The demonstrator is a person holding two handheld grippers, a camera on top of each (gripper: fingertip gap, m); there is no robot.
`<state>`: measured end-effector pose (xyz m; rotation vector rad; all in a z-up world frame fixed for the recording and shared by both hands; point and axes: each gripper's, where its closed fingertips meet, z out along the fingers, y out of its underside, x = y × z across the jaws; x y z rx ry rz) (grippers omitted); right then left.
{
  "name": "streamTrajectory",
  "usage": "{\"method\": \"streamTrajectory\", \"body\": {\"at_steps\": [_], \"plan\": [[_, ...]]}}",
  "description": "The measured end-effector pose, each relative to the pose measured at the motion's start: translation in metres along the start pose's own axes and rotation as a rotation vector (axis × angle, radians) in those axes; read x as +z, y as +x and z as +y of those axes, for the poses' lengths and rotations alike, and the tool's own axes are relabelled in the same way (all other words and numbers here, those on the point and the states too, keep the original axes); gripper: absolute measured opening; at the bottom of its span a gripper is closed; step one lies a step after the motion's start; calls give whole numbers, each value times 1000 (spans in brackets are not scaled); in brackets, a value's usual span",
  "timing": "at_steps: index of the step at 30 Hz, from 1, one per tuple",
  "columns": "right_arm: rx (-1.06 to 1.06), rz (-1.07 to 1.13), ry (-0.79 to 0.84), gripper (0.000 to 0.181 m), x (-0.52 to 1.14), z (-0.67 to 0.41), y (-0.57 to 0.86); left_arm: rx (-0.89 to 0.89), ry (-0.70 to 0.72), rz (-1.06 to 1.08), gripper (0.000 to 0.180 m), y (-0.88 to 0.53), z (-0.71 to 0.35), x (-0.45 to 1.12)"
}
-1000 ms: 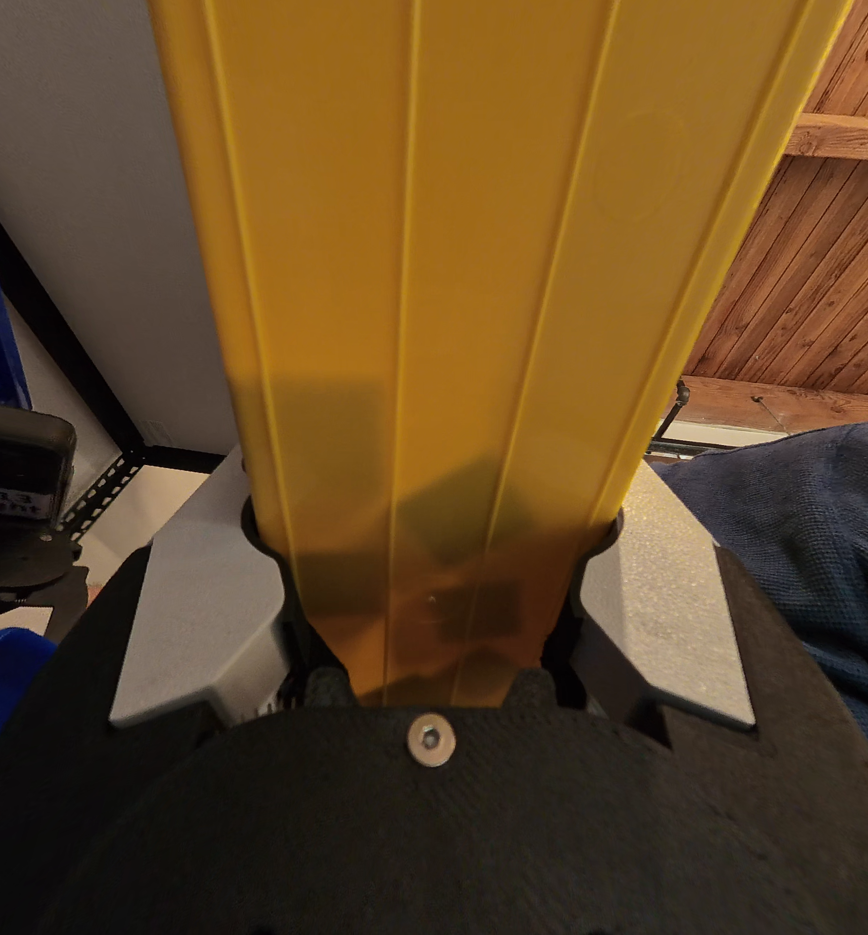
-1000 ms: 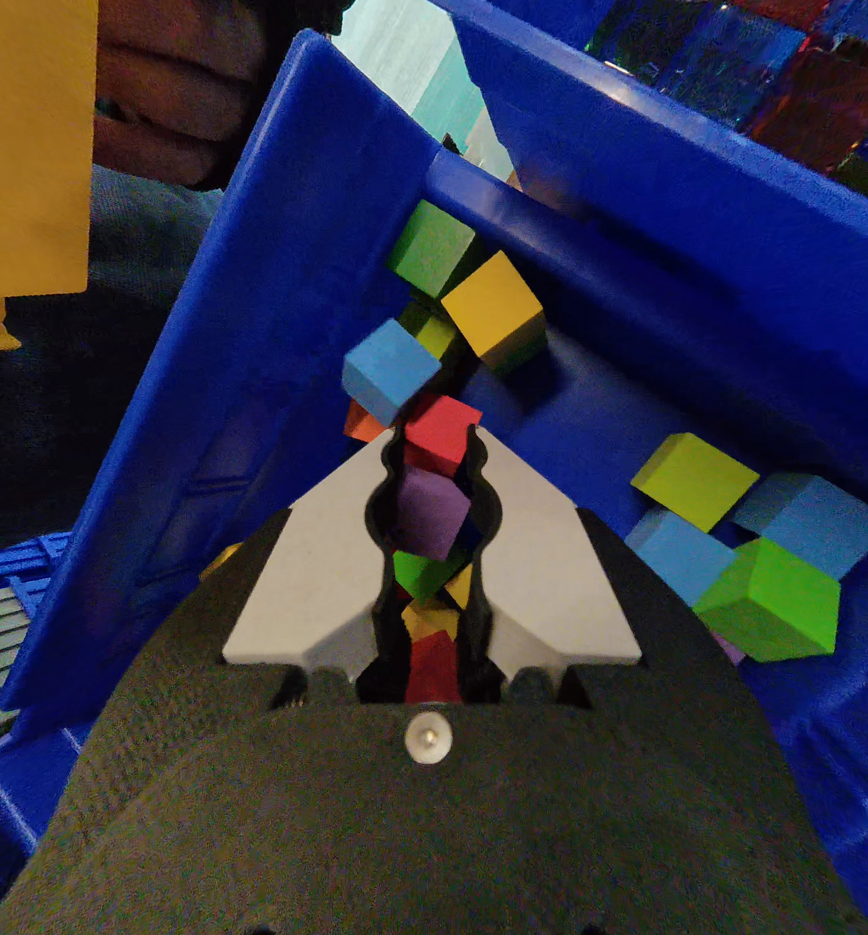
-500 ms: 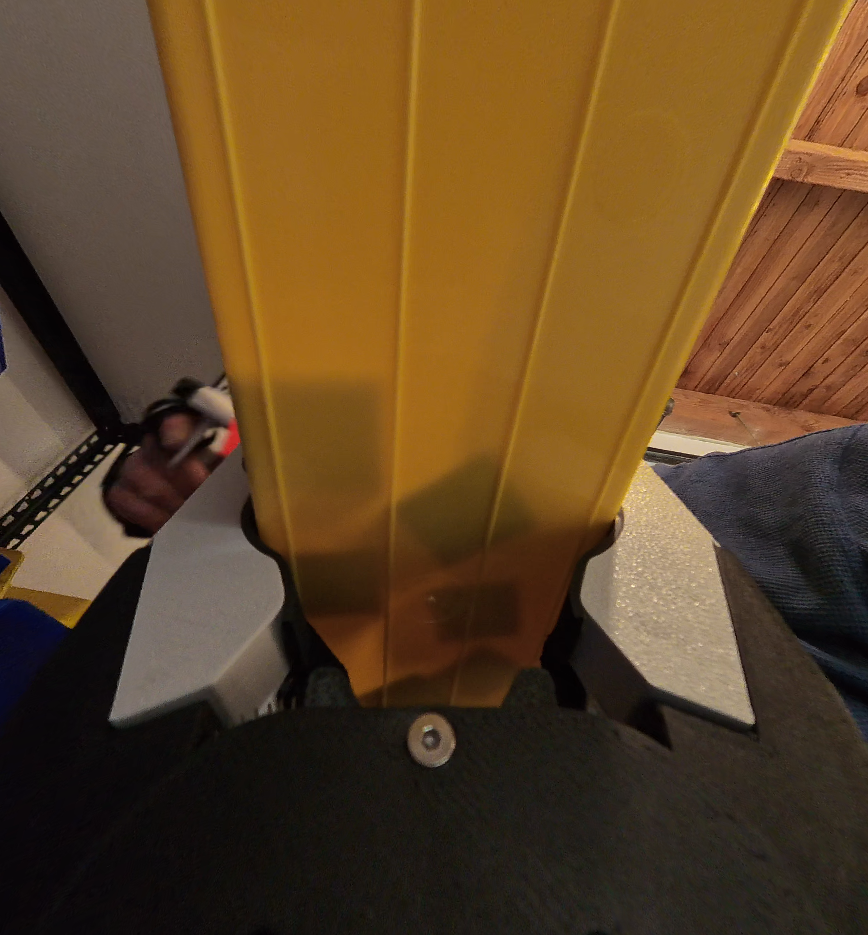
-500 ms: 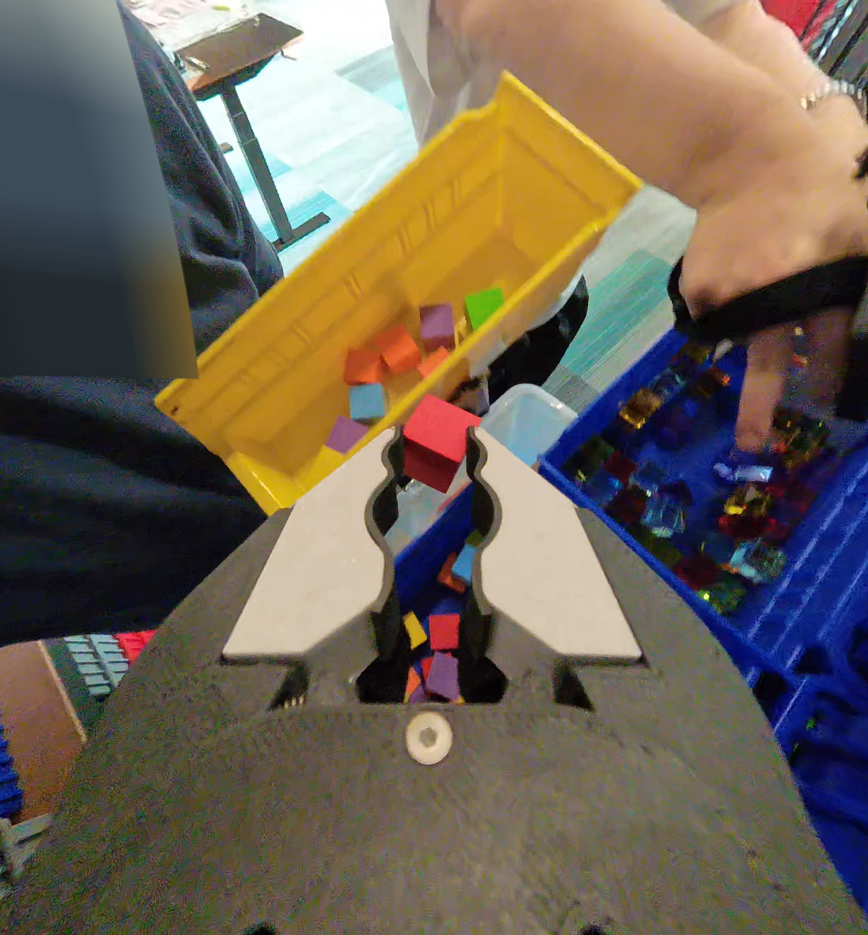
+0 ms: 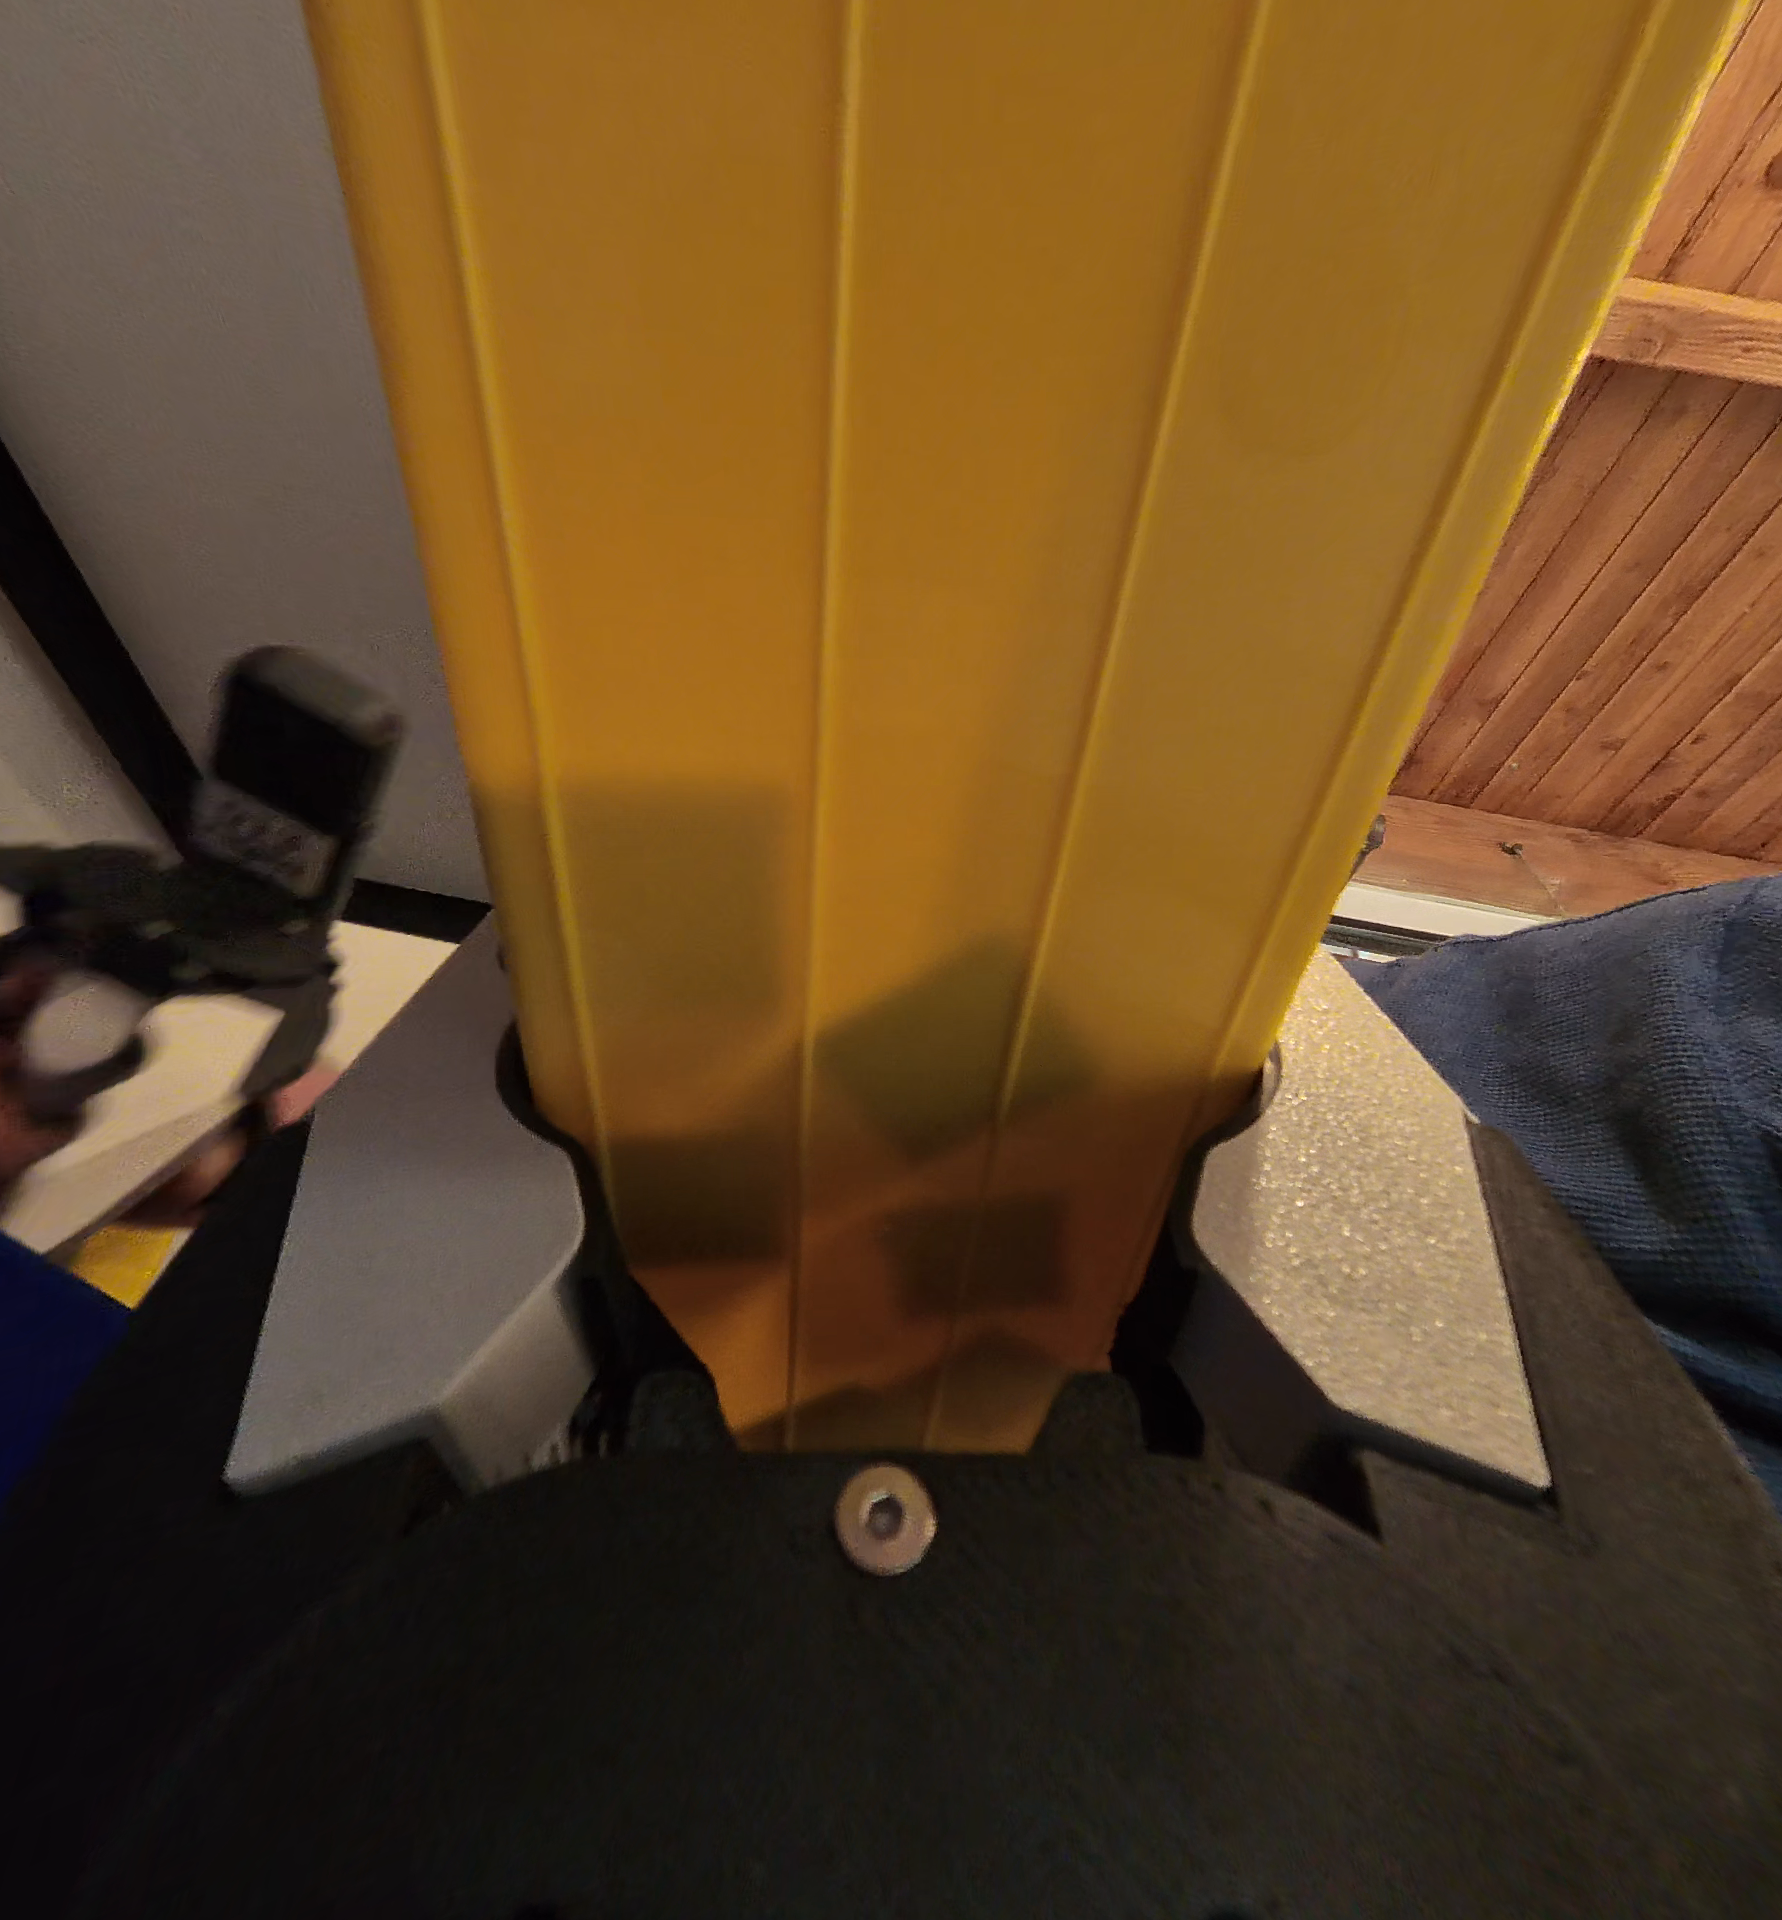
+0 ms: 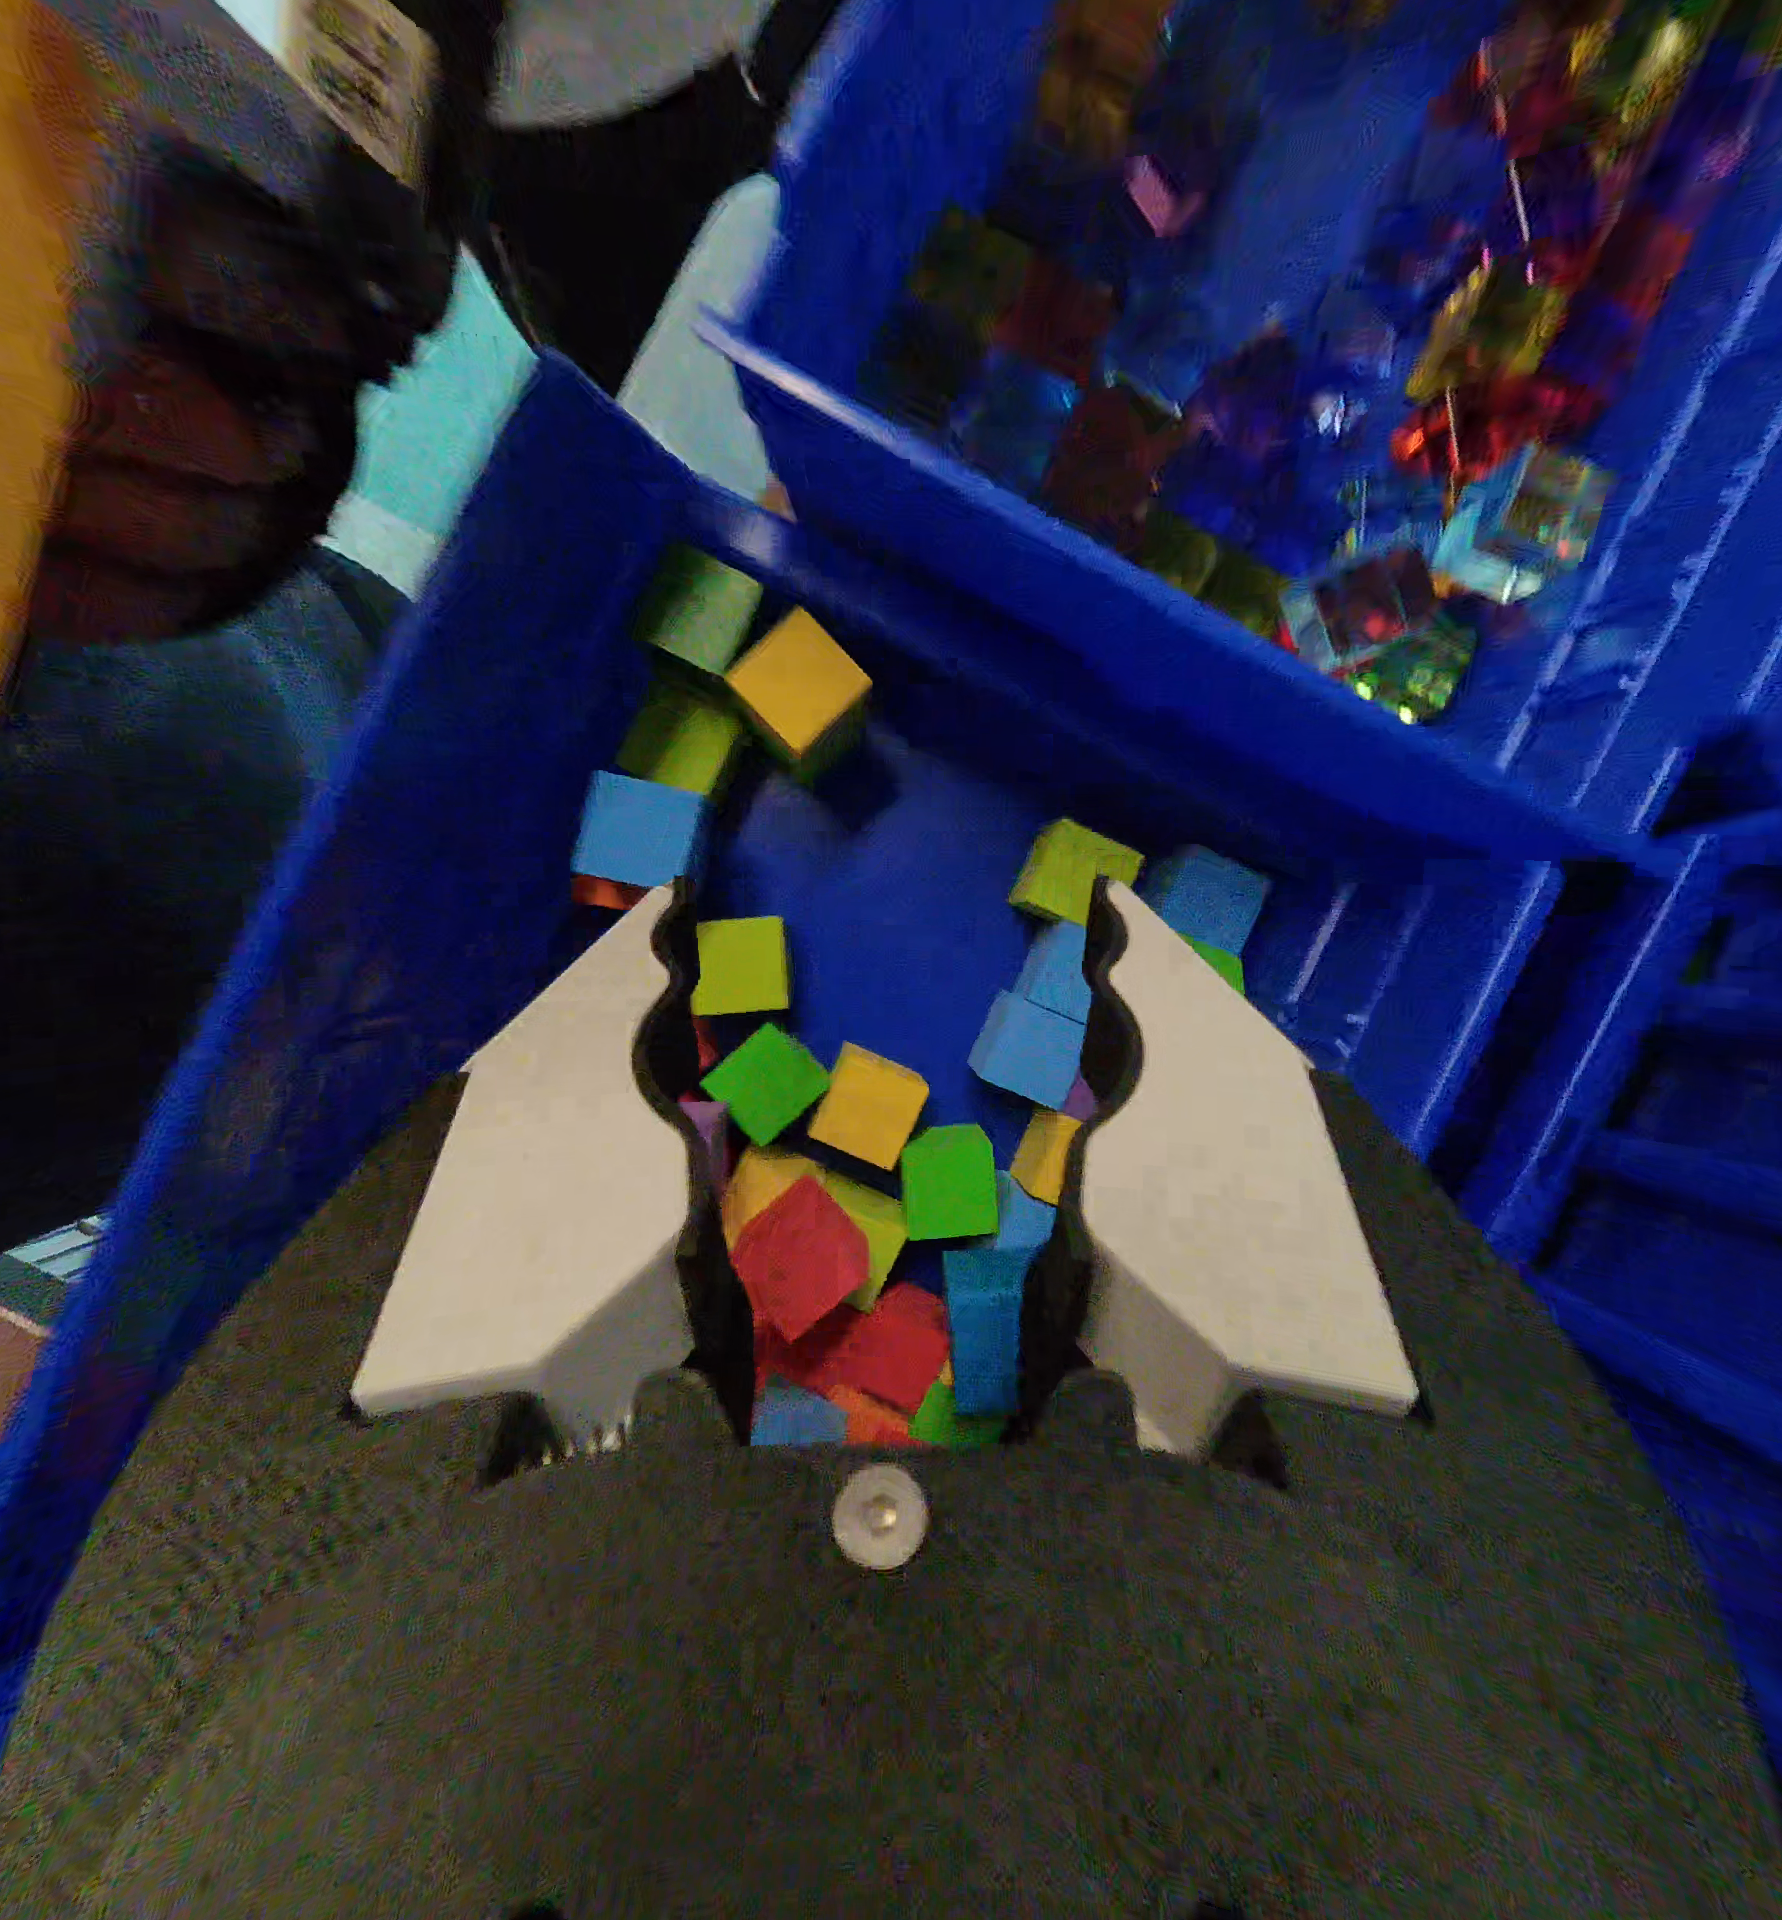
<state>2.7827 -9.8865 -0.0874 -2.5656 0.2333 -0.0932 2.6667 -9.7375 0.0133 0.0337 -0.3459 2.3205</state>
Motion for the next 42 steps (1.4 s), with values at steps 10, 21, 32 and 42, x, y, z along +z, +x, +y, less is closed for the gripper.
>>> {"method": "streamTrajectory", "body": {"at_steps": [10, 21, 32, 42], "plan": [[40, 243, -232, 82, 79, 47, 68, 20, 2, -2, 126, 4, -1, -1], [-33, 114, -266, 71, 68, 42, 34, 30, 1, -1, 125, 5, -4, -3], [83, -1, -160, 55, 56, 27, 27, 15, 5, 1, 125, 0, -6, -5], [-455, -183, 209, 69, -66, -155, -125, -25, 5, 24, 124, -9, -3, 4]]}}
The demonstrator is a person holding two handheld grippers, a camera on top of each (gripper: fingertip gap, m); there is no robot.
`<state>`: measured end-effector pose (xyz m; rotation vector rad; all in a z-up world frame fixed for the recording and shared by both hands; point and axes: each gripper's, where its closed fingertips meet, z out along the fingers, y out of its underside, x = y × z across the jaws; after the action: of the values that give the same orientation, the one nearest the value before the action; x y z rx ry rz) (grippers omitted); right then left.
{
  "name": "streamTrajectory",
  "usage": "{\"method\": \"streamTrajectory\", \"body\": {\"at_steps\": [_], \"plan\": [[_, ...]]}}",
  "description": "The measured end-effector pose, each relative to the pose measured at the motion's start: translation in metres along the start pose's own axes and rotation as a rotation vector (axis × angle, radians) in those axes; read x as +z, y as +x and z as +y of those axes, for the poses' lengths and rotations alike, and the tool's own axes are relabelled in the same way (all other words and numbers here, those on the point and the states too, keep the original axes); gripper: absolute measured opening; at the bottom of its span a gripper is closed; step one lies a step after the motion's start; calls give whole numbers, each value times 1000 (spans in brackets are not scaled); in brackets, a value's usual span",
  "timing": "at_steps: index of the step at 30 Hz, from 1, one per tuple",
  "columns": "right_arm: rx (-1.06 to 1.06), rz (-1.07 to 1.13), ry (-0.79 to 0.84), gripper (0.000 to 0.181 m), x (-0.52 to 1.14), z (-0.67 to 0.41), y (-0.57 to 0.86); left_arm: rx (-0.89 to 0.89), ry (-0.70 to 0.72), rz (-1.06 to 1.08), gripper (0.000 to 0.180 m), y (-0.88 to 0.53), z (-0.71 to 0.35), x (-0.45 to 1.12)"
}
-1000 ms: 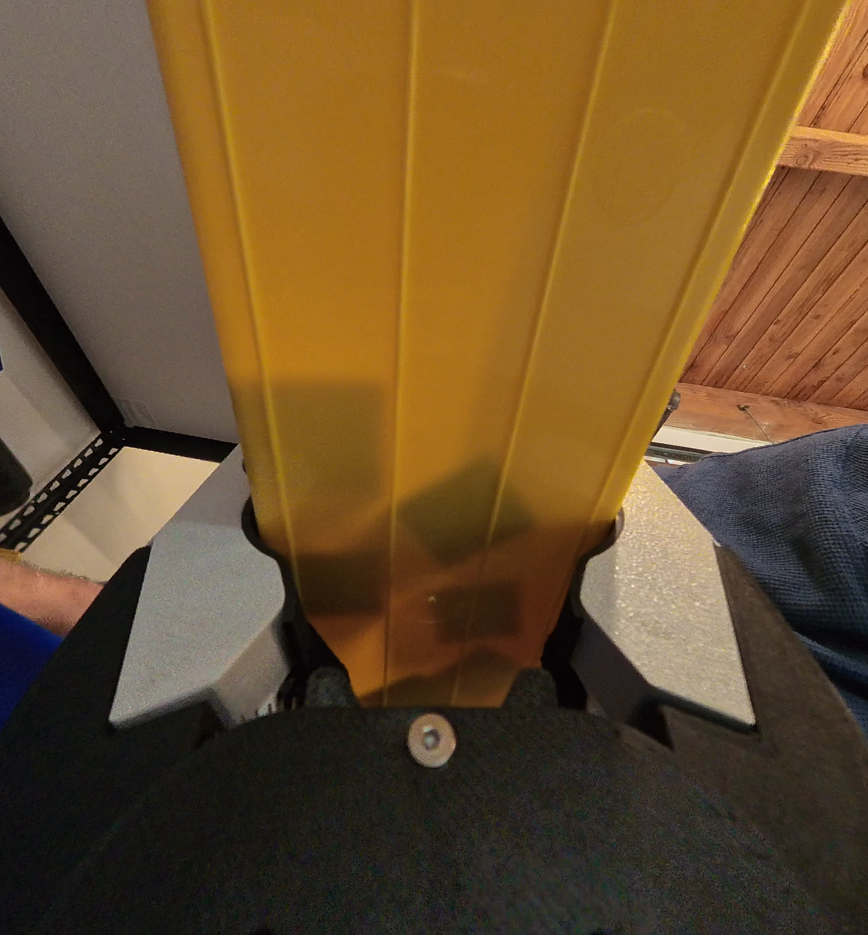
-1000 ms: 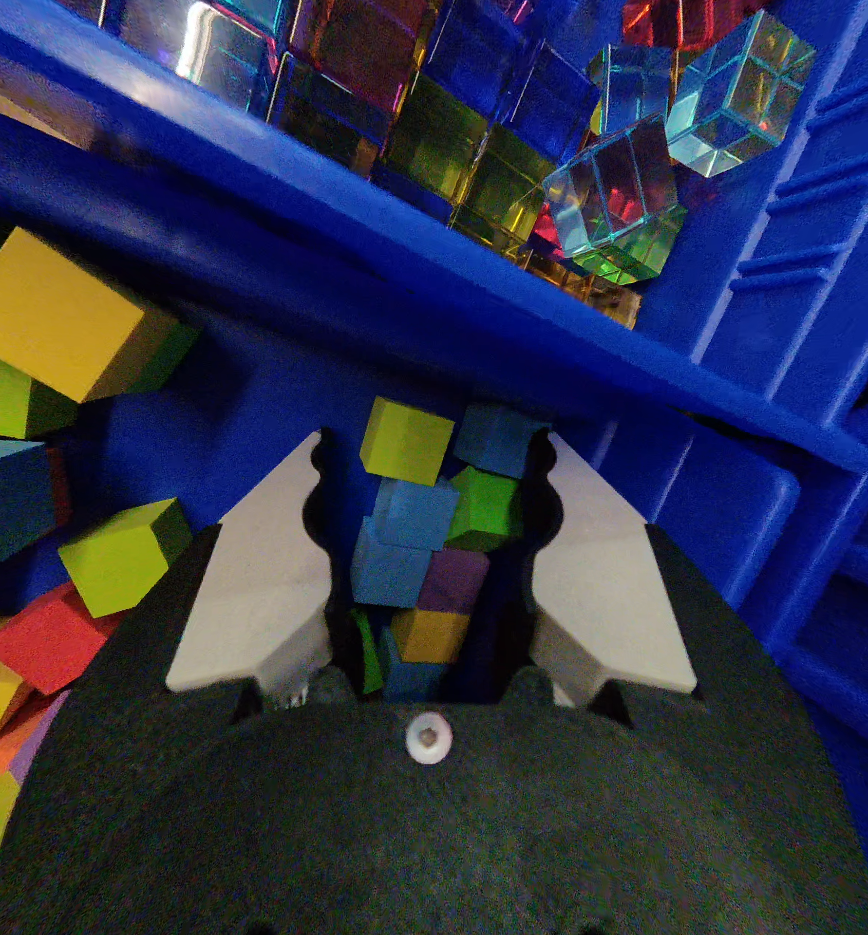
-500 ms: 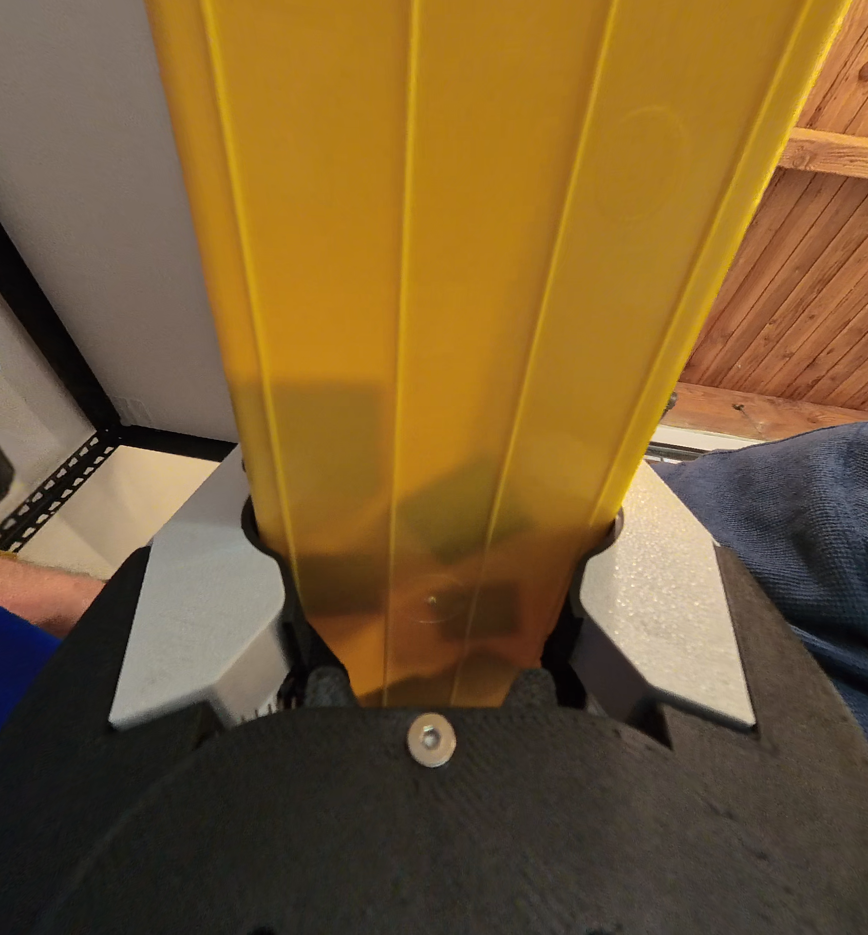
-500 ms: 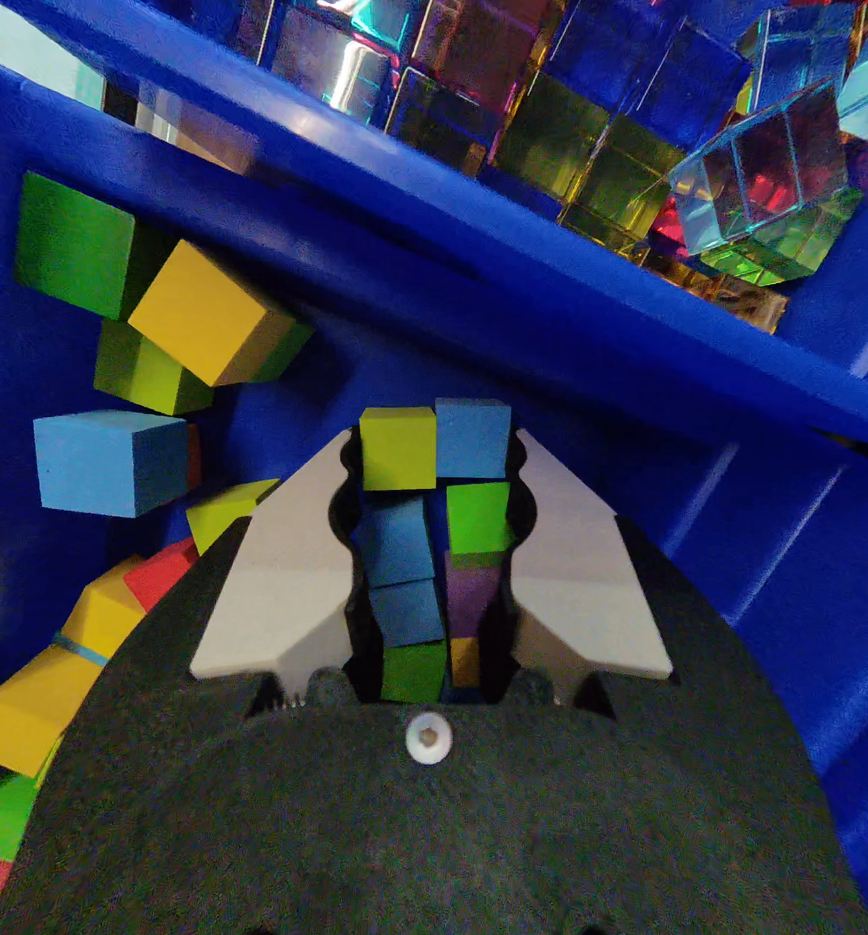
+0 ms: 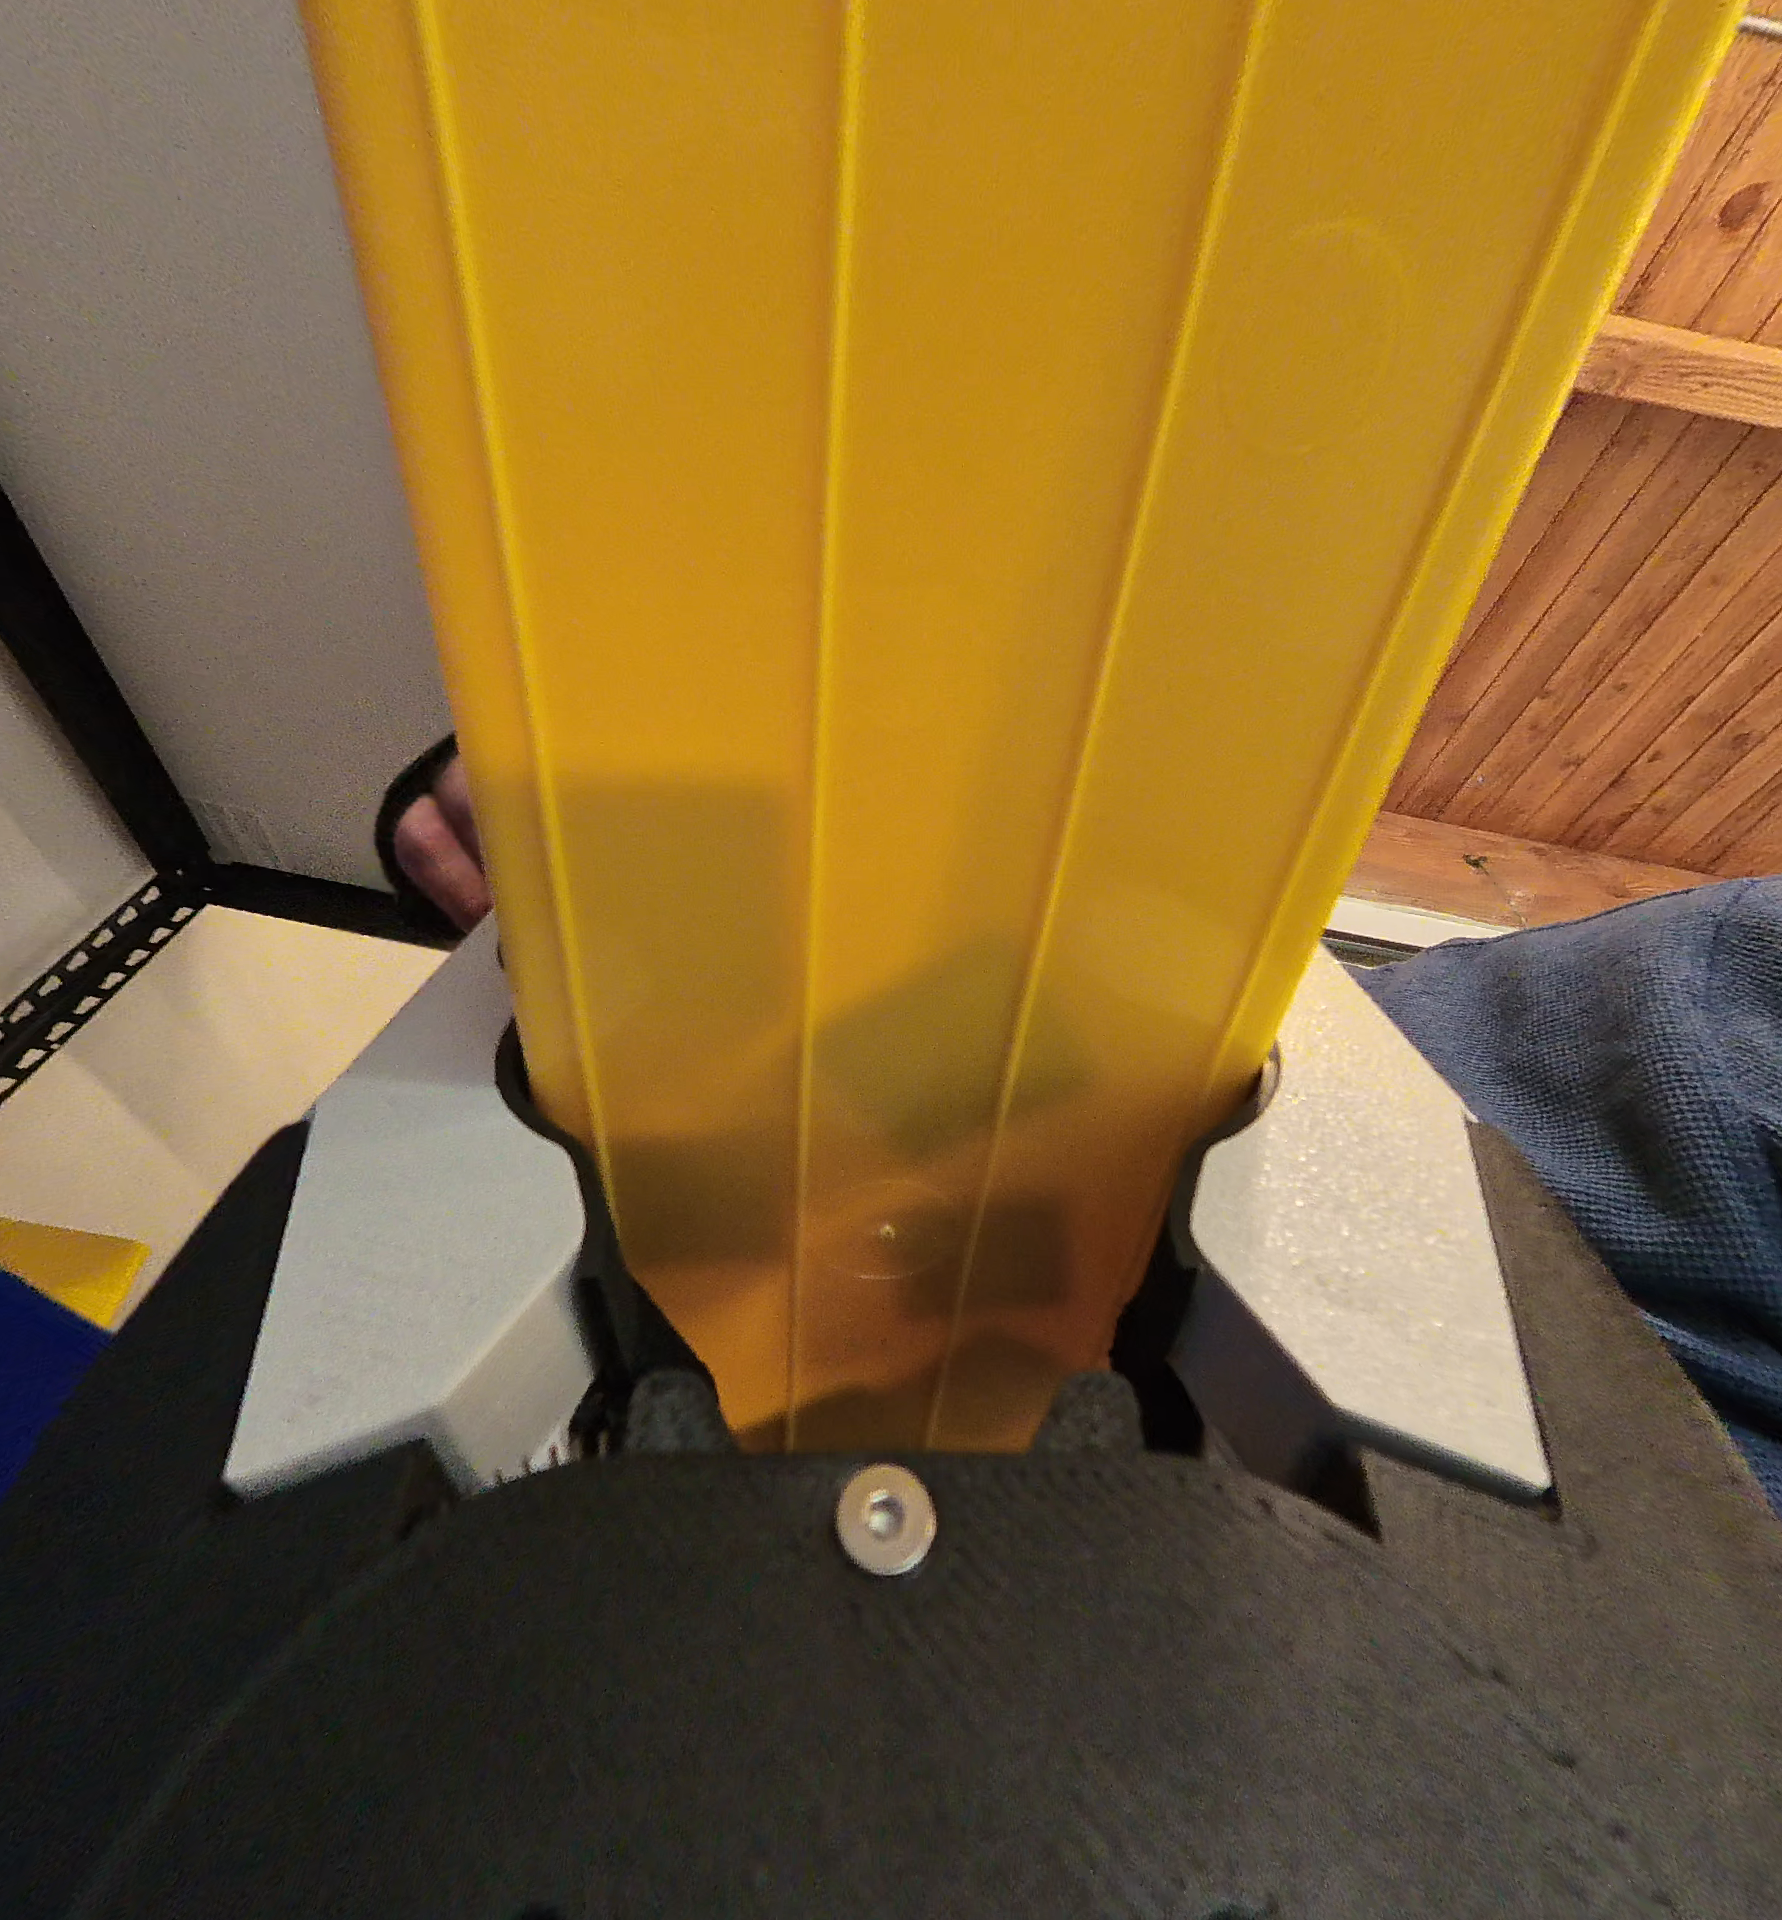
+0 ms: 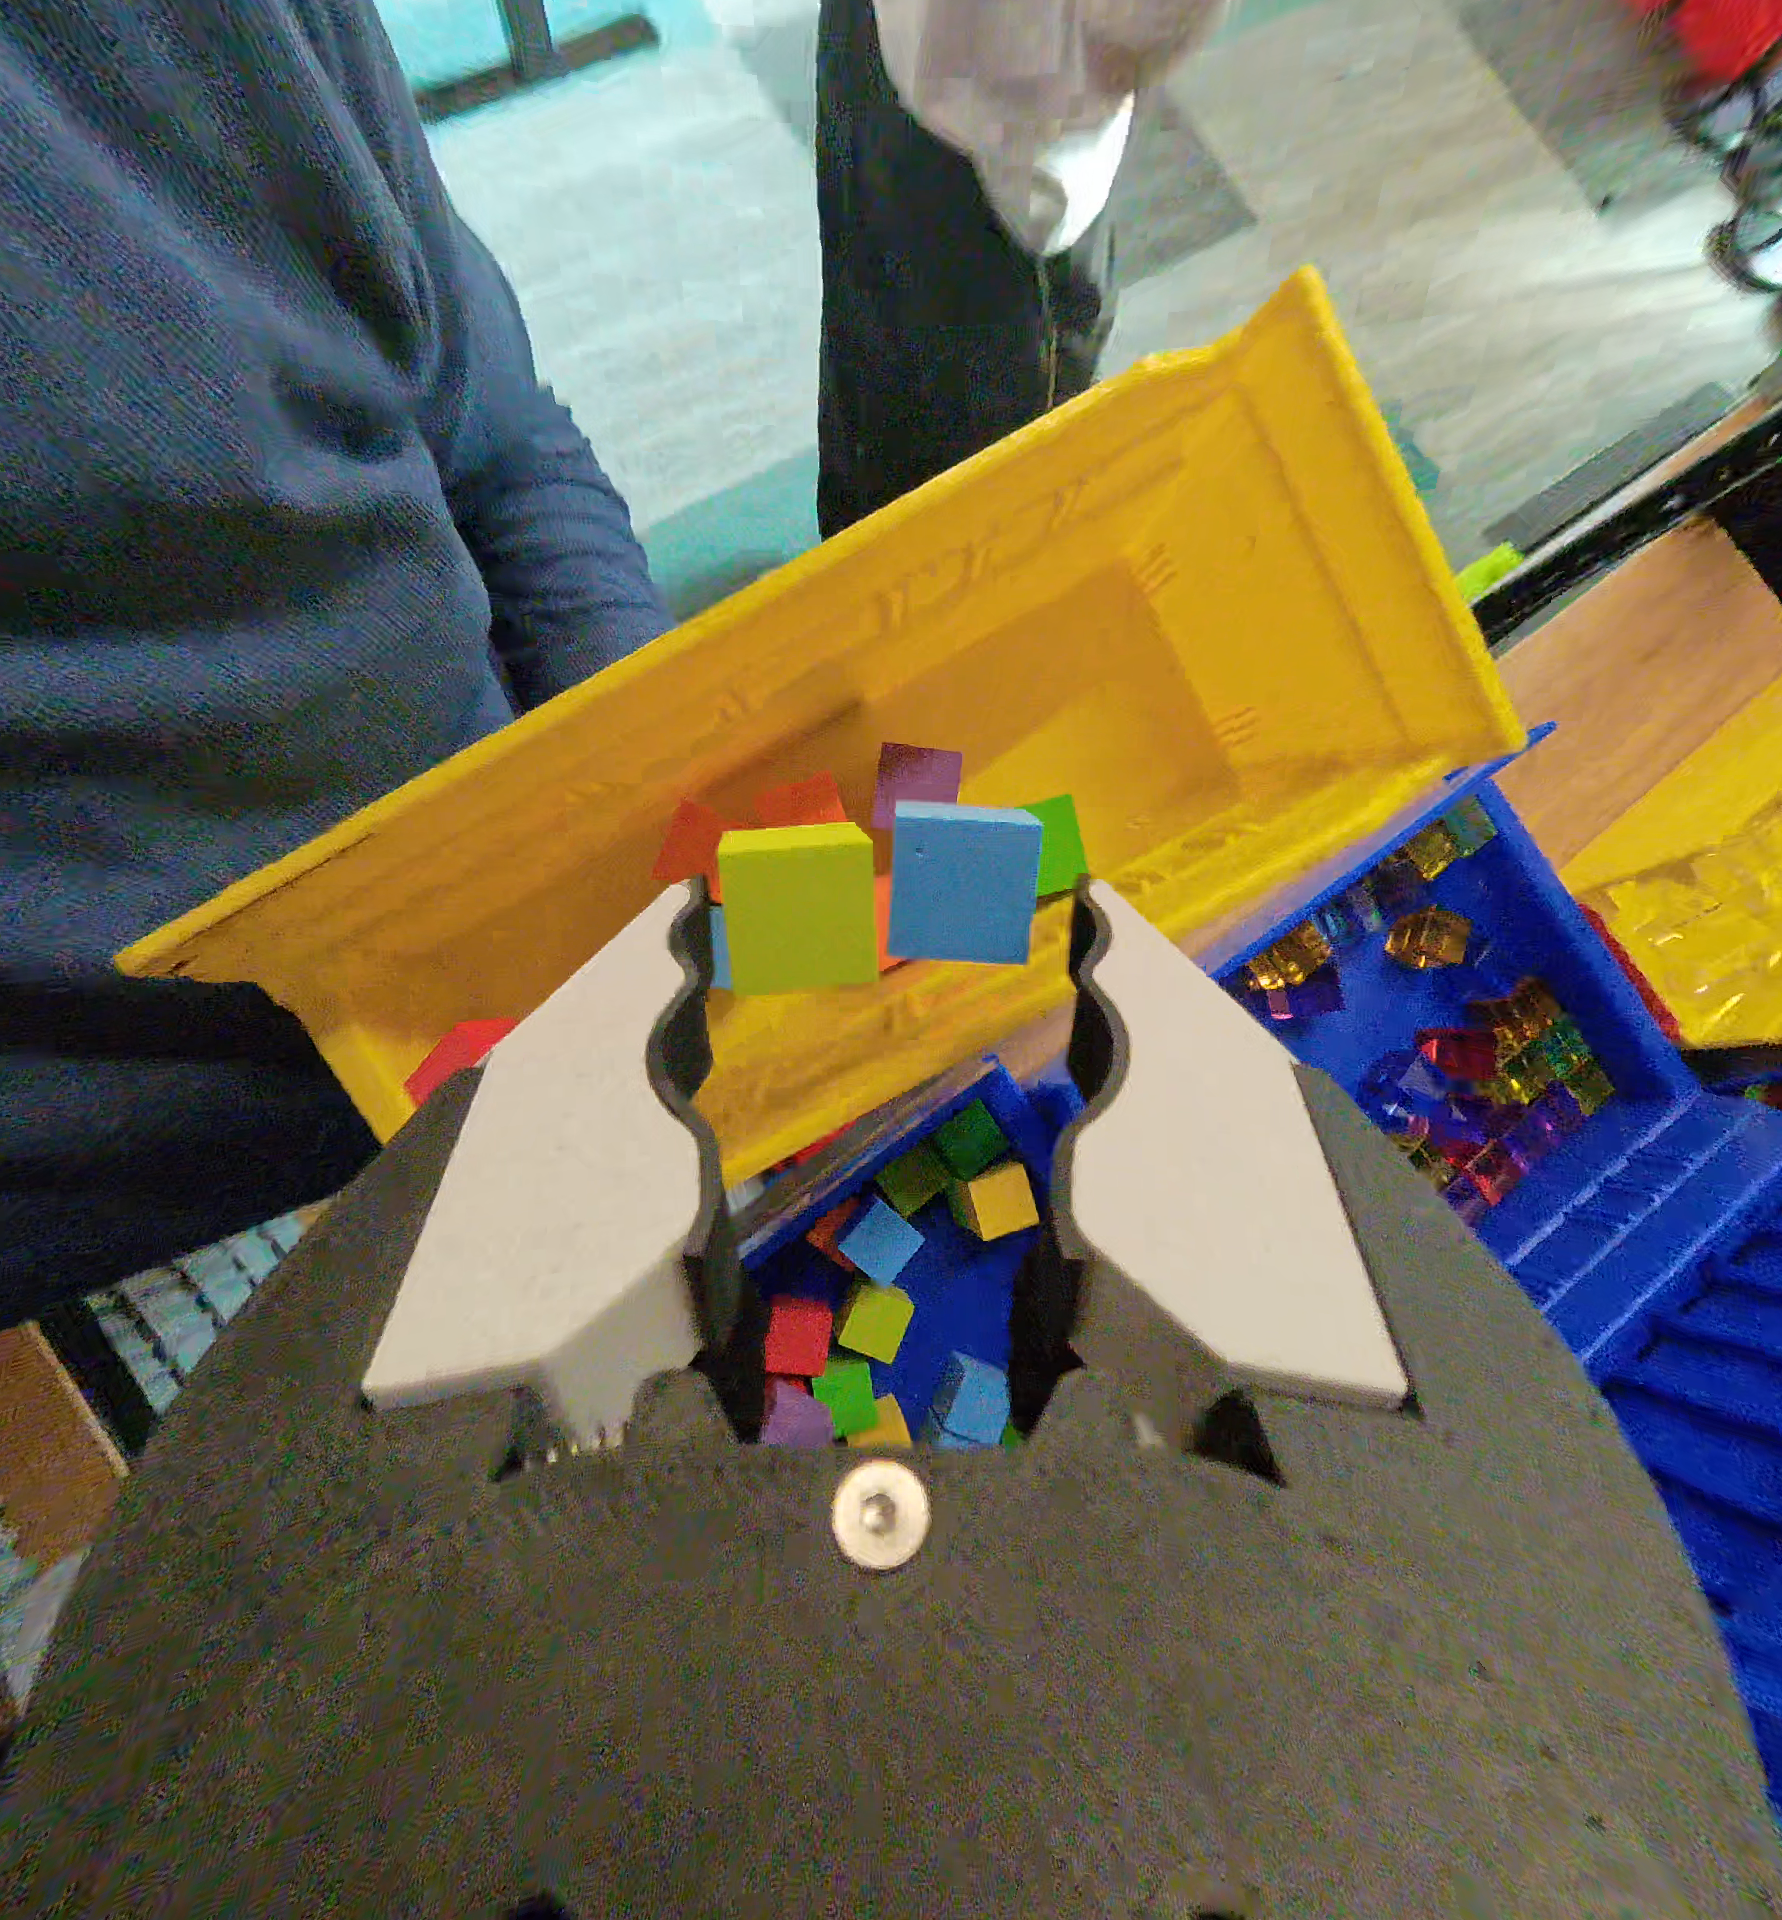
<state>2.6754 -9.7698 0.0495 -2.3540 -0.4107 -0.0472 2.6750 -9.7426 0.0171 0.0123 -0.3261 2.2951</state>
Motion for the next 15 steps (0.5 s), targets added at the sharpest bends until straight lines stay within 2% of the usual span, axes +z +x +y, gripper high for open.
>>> {"method": "streamTrajectory", "body": {"at_steps": [2, 6, 8, 11, 15], "plan": [[-23, 10, -85, 73, 13, 9, 2, -10, -3, 12, 125, -1, 3, 3], [134, 130, -71, 76, -26, 54, 30, -7, 5, 10, 125, 3, 1, -1], [245, 207, -196, 77, -37, 117, 48, 5, 8, -1, 125, 5, -1, -4], [406, 168, -340, 77, -10, 198, 50, 17, 9, -10, 125, 7, -5, -7], [436, 168, -580, 84, 33, 277, 51, 16, 5, -7, 125, 6, -5, -6]]}}
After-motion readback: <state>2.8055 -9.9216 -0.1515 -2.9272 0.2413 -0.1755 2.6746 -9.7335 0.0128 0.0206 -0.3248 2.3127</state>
